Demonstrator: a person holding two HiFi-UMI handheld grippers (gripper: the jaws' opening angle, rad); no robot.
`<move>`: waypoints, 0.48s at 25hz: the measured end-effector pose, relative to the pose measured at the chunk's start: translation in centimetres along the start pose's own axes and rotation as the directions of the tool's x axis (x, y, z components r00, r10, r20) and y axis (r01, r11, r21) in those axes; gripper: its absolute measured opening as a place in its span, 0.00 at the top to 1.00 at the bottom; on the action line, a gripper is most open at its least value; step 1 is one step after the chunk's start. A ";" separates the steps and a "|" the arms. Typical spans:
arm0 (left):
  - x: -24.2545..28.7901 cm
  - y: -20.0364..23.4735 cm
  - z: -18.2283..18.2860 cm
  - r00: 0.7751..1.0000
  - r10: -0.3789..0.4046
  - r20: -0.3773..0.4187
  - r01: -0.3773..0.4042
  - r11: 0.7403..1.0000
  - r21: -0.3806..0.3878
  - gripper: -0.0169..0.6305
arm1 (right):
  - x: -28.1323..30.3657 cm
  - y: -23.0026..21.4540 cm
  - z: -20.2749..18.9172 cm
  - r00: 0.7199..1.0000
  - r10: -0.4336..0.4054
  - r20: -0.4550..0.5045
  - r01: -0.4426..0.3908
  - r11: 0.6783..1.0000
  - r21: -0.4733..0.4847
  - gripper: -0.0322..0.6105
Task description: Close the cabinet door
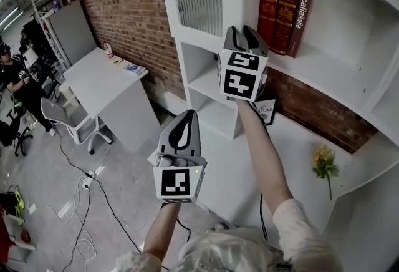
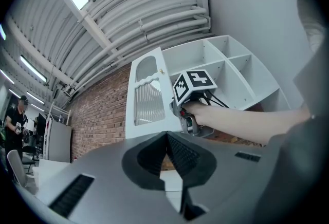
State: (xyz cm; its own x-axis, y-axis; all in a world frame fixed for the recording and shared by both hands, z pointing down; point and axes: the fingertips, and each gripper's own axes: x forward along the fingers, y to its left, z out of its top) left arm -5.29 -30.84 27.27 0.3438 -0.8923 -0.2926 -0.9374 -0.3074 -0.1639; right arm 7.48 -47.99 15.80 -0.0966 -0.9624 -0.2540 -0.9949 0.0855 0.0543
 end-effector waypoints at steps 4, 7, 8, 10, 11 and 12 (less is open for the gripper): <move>0.2 0.0 -0.5 1.000 0.000 -0.008 0.000 1.000 -0.012 0.95 | 0.5 -0.5 -0.2 1.000 -0.025 -0.007 0.025 0.999 -0.027 0.78; 0.5 -0.1 -0.6 1.000 -0.007 -0.008 0.007 1.000 -0.016 0.95 | 1.2 -1.0 -0.3 0.999 -0.049 -0.004 0.049 0.998 -0.041 0.78; 0.7 -0.2 -0.4 1.000 -0.012 -0.004 0.012 1.000 -0.015 0.95 | 1.4 -1.2 -0.3 0.998 -0.057 -0.005 0.057 0.997 -0.043 0.78; 0.8 -0.3 -0.5 1.000 -0.019 -0.006 0.019 1.000 -0.011 0.95 | 1.7 -1.6 -0.3 0.997 -0.071 -0.007 0.070 0.996 -0.053 0.78; 0.8 -0.4 -0.5 1.000 -0.021 -0.004 0.021 1.000 -0.012 0.95 | 1.7 -1.7 -0.3 0.997 -0.076 -0.007 0.075 0.995 -0.059 0.78; 0.8 -0.4 -0.5 1.000 -0.023 -0.002 0.023 1.000 -0.013 0.95 | 1.8 -1.7 -0.4 0.997 -0.081 -0.006 0.080 0.995 -0.064 0.78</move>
State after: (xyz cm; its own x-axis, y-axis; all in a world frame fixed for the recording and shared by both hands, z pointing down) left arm -4.68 -31.63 27.52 0.3651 -0.8858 -0.2864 -0.9299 -0.3322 -0.1580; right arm 9.04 -49.93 15.60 -0.0160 -0.9677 -0.2518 -0.9954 -0.0085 0.0956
